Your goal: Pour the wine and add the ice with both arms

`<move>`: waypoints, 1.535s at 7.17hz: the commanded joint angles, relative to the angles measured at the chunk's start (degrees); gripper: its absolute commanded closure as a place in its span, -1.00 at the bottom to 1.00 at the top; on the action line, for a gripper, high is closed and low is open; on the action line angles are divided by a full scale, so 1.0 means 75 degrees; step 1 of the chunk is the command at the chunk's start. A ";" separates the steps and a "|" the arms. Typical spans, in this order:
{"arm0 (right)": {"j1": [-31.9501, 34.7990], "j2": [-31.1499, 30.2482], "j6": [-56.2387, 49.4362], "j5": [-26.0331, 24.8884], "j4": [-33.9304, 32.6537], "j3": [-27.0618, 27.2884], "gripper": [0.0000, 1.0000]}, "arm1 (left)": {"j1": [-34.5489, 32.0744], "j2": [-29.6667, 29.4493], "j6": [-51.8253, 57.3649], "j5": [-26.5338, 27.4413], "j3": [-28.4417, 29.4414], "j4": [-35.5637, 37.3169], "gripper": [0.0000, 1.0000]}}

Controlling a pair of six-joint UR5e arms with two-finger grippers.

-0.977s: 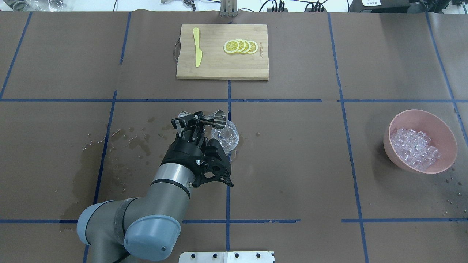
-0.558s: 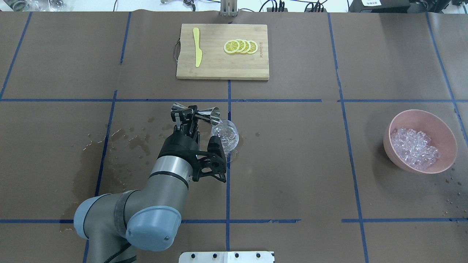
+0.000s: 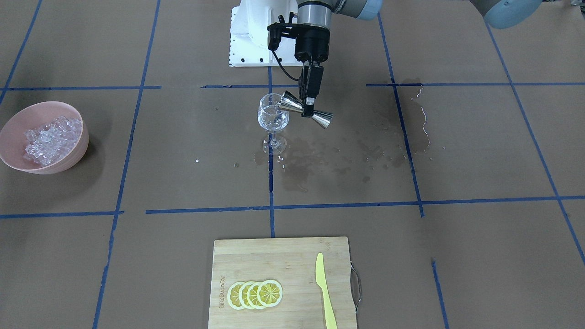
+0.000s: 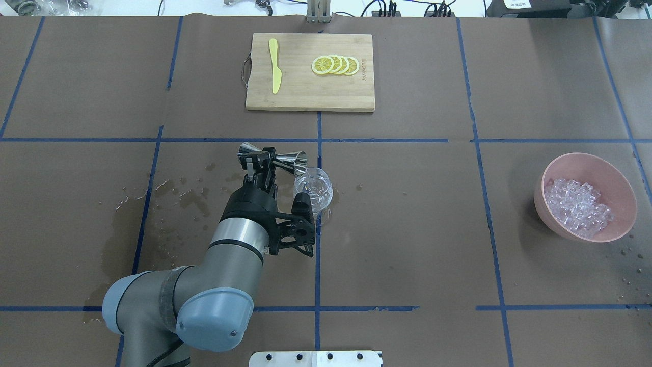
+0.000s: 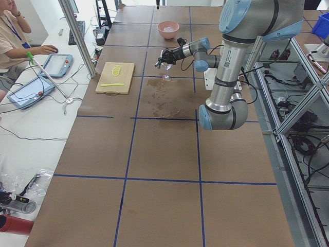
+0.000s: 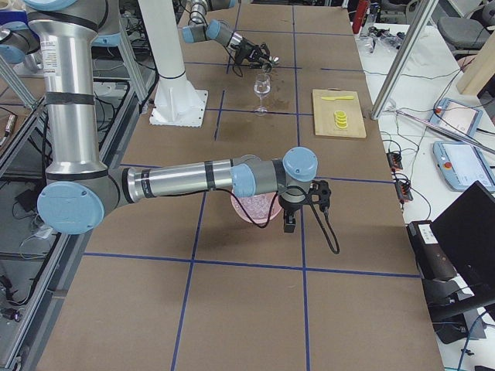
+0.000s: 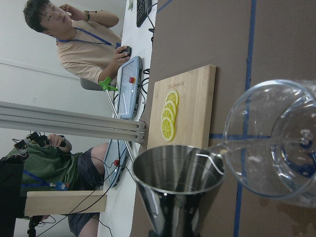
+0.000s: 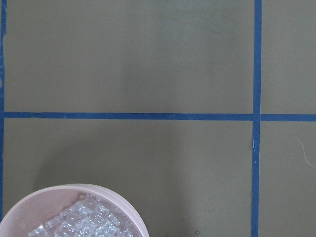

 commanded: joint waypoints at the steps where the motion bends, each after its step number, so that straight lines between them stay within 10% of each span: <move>1: -0.0011 0.0000 -0.0005 0.0056 -0.0006 -0.0008 -1.00 | 0.0008 -0.0055 0.0216 0.0009 -0.0020 0.0069 1.00; 7: -0.0011 0.0012 0.0007 0.0056 0.0018 -0.0102 -1.00 | 0.0008 -0.0068 -0.0812 0.0021 -0.0289 -0.0245 1.00; 11: -0.0011 0.0023 0.0030 0.0044 0.0076 -0.0102 -1.00 | -0.0003 0.1087 -0.2335 -0.0003 -0.0114 -0.4346 1.00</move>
